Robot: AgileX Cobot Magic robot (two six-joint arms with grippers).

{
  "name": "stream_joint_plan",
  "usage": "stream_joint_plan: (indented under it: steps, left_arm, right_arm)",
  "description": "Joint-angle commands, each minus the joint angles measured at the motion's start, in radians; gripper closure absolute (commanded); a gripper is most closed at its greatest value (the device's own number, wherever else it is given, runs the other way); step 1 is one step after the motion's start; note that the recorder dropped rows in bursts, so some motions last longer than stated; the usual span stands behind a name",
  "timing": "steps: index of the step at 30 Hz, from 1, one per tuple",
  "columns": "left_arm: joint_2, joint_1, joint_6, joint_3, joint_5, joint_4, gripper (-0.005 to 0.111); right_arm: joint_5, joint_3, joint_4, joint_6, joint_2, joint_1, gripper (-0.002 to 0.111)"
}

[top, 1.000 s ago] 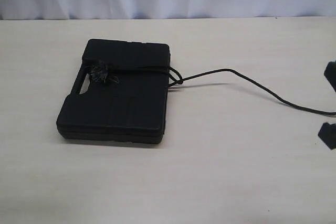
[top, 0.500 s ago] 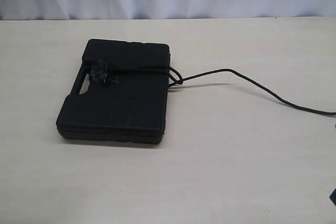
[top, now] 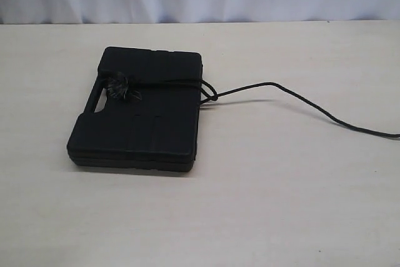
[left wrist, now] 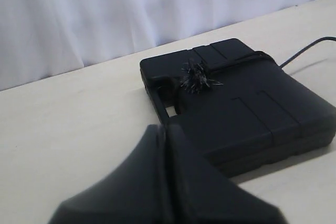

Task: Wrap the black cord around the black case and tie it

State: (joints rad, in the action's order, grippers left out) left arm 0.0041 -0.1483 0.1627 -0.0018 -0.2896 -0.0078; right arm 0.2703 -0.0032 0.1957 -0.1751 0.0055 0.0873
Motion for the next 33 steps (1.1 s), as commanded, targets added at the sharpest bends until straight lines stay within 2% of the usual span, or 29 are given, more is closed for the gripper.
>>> stream_joint_plan:
  steps: [1,9,33]
  left_arm:
    - [-0.004,0.051,0.008,0.002,0.018,-0.011,0.107]
    - [-0.004,0.131,0.008,0.002,0.018,-0.005,0.107]
    - [-0.004,0.133,0.008,0.002,0.018,-0.005,0.107]
  right_arm:
    - [-0.002,0.003,-0.005,-0.005,-0.005,-0.053,0.104]
    - [-0.002,0.003,-0.005,-0.005,-0.005,-0.053,0.104]
    - [-0.002,0.003,-0.005,-0.005,-0.005,-0.051,0.104]
